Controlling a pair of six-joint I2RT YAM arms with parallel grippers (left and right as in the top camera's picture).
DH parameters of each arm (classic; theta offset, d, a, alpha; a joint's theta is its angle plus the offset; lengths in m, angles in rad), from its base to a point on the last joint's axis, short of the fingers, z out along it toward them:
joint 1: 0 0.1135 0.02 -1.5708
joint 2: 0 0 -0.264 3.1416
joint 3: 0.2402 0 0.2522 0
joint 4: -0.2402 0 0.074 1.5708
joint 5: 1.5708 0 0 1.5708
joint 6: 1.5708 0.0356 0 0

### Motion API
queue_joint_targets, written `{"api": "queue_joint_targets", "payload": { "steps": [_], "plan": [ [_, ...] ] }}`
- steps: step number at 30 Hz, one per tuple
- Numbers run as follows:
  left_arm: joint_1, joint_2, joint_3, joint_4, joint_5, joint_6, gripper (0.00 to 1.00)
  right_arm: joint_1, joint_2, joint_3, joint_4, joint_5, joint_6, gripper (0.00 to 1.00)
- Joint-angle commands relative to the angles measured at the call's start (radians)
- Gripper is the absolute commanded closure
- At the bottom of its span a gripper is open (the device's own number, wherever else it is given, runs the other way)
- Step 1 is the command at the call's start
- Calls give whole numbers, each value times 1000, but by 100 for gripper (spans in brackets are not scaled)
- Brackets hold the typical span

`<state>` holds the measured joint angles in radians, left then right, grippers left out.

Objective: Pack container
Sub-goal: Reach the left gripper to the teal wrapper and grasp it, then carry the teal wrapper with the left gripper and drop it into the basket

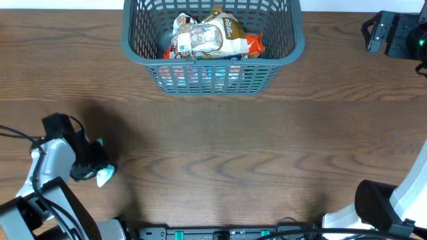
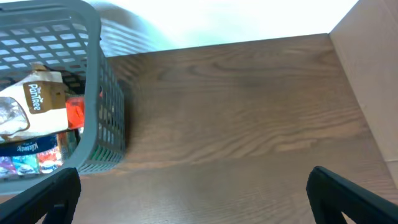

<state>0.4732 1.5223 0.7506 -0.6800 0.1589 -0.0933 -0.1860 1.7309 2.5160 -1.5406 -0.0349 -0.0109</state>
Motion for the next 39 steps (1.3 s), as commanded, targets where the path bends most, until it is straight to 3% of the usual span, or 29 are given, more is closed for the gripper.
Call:
{"api": "queue_joint_targets", "payload": {
  "steps": [1, 7, 12, 17, 21, 26, 33, 39],
  "plan": [
    [3, -23, 105, -31, 115, 6, 94, -2, 9, 4, -1, -8, 6, 1],
    [-60, -48, 436, -197, 155, 66, 94, -2, 9, 4, 0, -8, 6, 1],
    [-219, -46, 805, -292, 154, 320, 94, -2, 9, 4, -1, -8, 6, 1],
    [-424, -39, 1056, -245, 88, 719, 94, -2, 9, 4, -2, -8, 6, 1],
    [-550, -35, 1085, -45, 87, 1003, 94, -2, 9, 4, -8, -8, 6, 1],
    [-659, 45, 1085, 259, 89, 1018, 94, -2, 9, 4, -8, -7, 6, 1],
    [-731, 282, 1085, 327, 113, 1317, 94, -2, 9, 4, -8, -7, 6, 1],
    [-725, 435, 1085, 430, 53, 1320, 94, -2, 9, 4, -25, -7, 6, 1]
  ]
}}
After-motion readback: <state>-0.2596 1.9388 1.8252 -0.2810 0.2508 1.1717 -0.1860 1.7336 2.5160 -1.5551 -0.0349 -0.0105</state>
